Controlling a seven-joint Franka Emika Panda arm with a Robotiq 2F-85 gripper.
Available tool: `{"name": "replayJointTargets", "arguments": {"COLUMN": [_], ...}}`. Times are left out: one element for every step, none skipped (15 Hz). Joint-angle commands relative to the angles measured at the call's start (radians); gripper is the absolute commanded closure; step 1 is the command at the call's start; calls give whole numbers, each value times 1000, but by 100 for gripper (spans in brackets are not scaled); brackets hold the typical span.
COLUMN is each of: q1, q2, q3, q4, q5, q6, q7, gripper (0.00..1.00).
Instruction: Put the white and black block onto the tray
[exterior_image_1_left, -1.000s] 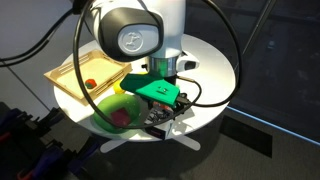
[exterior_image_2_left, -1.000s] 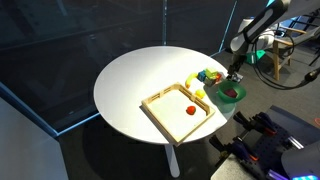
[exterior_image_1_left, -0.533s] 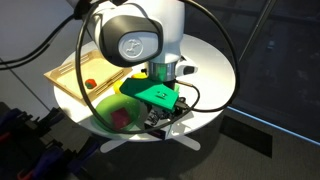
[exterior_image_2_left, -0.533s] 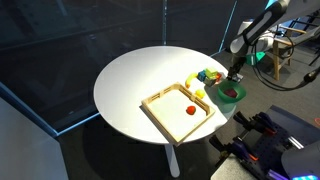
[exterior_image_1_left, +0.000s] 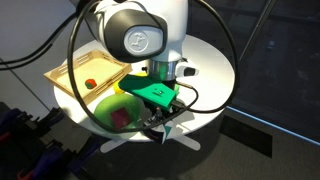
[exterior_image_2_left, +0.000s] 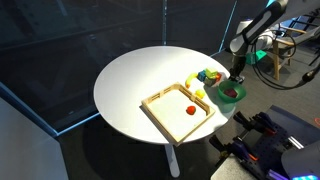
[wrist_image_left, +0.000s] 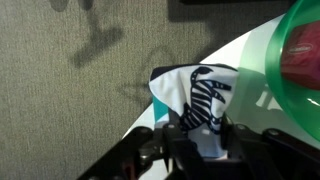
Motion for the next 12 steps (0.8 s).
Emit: {"name": "replayJointTargets", "arguments": {"q1": [31, 38, 44, 51, 56, 62, 67, 72, 75, 79, 82, 86], "q2": [-12, -17, -20, -28, -32, -39, -45, -56, -64, -76, -88, -100], "q3": [-20, -24, -26, -29, -31, -34, -36, -38, -40, -40, -39, -38], "q4": [37, 43, 50, 56, 63, 68, 73, 76, 78, 79, 80, 80], "q5": [-29, -31, -33, -35, -38, -40, -41, -42, -42, -41, -38, -37], "q6": [-100, -118, -134, -148, -161, -172, -185, -197, -204, -216, -228, -239], "q7": [99, 120, 137, 156, 171, 186, 200, 213, 224, 234, 242, 252], "gripper": [88, 88, 92, 95, 95, 93, 93, 95, 95, 94, 94, 95]}}
